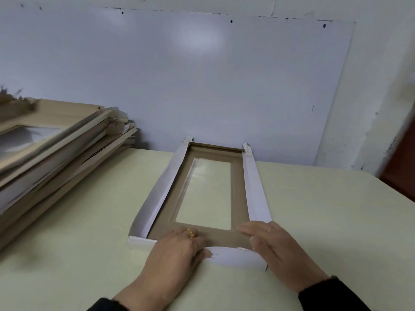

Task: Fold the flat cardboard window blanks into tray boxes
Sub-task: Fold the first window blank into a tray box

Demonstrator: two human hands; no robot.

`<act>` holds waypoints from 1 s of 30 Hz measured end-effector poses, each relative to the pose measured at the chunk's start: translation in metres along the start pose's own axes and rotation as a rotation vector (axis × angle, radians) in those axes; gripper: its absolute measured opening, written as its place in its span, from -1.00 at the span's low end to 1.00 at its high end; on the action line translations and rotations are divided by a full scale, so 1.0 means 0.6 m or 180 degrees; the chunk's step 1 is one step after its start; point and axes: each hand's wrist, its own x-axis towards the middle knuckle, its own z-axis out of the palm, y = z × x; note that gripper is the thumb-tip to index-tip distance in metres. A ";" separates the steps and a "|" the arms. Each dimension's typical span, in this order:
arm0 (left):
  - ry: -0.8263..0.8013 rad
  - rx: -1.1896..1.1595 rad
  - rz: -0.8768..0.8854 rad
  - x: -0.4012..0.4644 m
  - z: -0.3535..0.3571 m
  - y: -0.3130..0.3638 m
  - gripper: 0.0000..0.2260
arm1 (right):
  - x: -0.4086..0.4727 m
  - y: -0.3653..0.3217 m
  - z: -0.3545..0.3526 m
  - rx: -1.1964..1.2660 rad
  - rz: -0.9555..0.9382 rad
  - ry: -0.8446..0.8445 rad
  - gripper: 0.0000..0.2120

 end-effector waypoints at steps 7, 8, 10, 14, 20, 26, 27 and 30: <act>0.0089 0.0449 0.0106 -0.001 -0.005 0.005 -0.88 | -0.001 0.019 -0.017 -0.0709 -0.0148 -0.0510 -0.35; 0.0139 0.0470 0.0123 -0.001 -0.002 0.004 -0.88 | -0.001 0.015 -0.017 -0.0844 -0.0178 -0.0513 -0.36; 0.0172 0.0420 0.0132 -0.002 0.005 -0.001 -0.83 | -0.001 0.008 -0.011 -0.1089 -0.0244 -0.0631 -0.35; 0.0175 0.0361 0.0054 0.000 0.005 0.003 -0.82 | 0.007 0.010 -0.002 -0.0406 0.0290 -0.0585 -0.46; 0.0202 0.0486 0.0128 0.000 0.003 0.005 -0.70 | 0.002 0.023 -0.007 0.0405 0.0762 -0.0403 -0.68; 0.0554 0.0661 0.0257 0.000 0.008 0.003 -0.81 | -0.008 0.003 -0.007 -0.0179 0.0384 0.0211 -0.76; 0.0595 0.0648 0.0262 0.000 0.009 0.003 -0.81 | -0.007 -0.003 -0.009 -0.0159 0.0419 0.0246 -0.70; 0.0616 0.0691 0.0311 -0.003 0.015 -0.002 -0.72 | -0.006 -0.014 -0.016 -0.0668 0.0430 -0.0075 -0.49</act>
